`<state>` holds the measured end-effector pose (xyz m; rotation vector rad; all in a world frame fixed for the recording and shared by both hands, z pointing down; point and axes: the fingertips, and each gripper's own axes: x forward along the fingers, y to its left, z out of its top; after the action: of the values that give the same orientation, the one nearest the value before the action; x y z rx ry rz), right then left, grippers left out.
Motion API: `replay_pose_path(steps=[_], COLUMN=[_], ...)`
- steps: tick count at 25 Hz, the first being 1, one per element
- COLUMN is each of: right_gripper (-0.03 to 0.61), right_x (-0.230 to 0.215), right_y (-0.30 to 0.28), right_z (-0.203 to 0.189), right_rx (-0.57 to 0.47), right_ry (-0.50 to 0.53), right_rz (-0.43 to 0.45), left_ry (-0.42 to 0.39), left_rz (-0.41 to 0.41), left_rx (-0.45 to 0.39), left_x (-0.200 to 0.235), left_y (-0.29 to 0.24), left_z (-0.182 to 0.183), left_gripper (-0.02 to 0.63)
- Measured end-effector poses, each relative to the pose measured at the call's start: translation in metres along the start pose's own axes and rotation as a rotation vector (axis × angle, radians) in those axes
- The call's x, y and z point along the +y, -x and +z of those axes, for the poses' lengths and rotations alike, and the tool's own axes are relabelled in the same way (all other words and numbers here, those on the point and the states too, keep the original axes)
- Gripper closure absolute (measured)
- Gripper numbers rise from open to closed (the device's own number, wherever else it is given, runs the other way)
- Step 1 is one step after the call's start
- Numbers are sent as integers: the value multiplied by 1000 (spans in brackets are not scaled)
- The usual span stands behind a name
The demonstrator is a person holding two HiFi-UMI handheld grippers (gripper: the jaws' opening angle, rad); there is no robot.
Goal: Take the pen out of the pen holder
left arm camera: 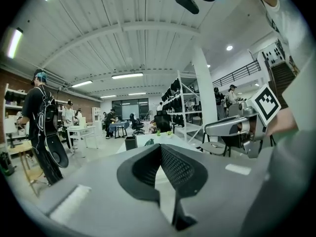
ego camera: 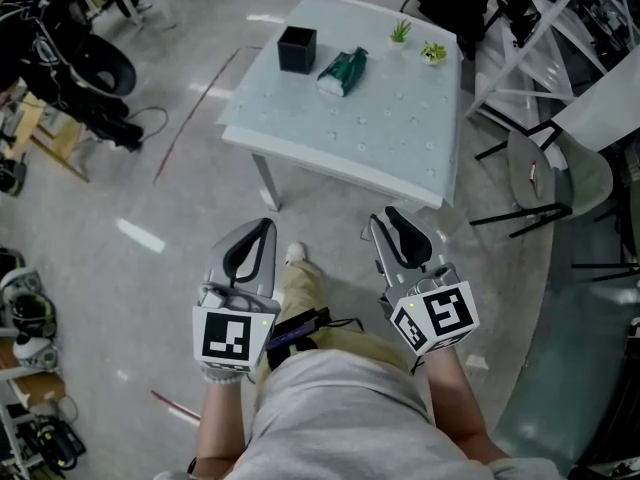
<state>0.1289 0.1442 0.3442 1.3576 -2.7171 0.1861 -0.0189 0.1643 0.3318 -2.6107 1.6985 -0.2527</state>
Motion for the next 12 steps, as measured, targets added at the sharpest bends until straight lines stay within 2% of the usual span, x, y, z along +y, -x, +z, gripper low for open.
replay_pose_path(steps=[12], right_gripper=[481], right_x=[-37], right_y=[-98], right_z=[22], right_rx=[9], right_ry=[15], right_rz=[-19], left_ry=[2], left_rz=[-22], left_rx=[10], left_x=[70], left_y=[-78], left_z=[3], left_gripper=[598])
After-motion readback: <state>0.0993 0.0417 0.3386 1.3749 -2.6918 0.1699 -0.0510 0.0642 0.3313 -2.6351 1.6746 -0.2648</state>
